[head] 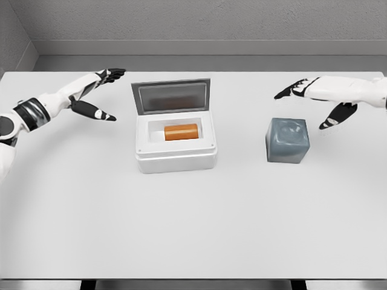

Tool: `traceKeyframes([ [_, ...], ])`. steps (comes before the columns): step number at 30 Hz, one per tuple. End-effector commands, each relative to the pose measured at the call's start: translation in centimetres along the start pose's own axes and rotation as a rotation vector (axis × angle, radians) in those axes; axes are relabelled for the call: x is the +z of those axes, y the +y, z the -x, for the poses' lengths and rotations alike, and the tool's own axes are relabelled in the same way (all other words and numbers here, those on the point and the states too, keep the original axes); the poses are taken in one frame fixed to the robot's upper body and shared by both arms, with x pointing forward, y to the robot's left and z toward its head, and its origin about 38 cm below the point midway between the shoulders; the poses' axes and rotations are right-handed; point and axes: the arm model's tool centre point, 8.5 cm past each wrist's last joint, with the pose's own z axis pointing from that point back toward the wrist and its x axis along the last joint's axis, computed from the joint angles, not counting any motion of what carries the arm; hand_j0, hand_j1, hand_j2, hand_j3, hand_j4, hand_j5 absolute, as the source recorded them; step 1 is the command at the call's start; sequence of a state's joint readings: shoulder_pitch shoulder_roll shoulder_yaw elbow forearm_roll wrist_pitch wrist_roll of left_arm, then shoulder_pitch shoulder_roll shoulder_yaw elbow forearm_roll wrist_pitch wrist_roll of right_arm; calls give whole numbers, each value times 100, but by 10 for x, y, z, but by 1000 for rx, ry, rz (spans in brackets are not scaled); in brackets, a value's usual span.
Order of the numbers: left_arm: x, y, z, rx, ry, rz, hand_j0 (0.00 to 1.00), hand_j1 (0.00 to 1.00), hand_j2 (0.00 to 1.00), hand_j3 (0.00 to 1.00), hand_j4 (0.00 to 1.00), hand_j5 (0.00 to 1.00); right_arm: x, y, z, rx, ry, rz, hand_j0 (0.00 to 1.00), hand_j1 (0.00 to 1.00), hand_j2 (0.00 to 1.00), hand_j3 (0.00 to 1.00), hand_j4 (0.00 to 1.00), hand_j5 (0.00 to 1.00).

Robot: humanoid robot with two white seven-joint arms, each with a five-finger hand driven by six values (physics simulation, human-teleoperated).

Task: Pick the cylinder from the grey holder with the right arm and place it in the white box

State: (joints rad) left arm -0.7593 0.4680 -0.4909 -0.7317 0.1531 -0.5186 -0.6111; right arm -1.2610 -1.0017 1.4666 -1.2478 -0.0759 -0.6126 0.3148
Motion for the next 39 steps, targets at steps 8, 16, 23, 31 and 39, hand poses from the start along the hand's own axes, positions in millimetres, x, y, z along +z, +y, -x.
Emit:
traceKeyframes([
  [8,4,5,-15,-45,-42,16,100,100,100,100,100,100,18,-22,1,-23,8,1,100,100,100,100,100,100],
  [16,7,-2,-25,-55,-76,57,100,100,100,100,100,100,34,-16,8,-30,40,-5,100,100,100,100,100,100],
  [23,6,-7,-32,-73,-95,82,100,100,100,100,100,100,40,-16,10,-31,52,-14,100,100,100,100,100,100],
  [31,13,-5,-39,-99,-112,94,100,100,100,100,100,100,37,-15,10,-33,49,-28,100,100,100,100,100,100],
  [39,14,-11,-44,-105,-127,125,100,100,100,100,100,100,35,-15,10,-33,46,-29,100,100,100,100,100,100],
])
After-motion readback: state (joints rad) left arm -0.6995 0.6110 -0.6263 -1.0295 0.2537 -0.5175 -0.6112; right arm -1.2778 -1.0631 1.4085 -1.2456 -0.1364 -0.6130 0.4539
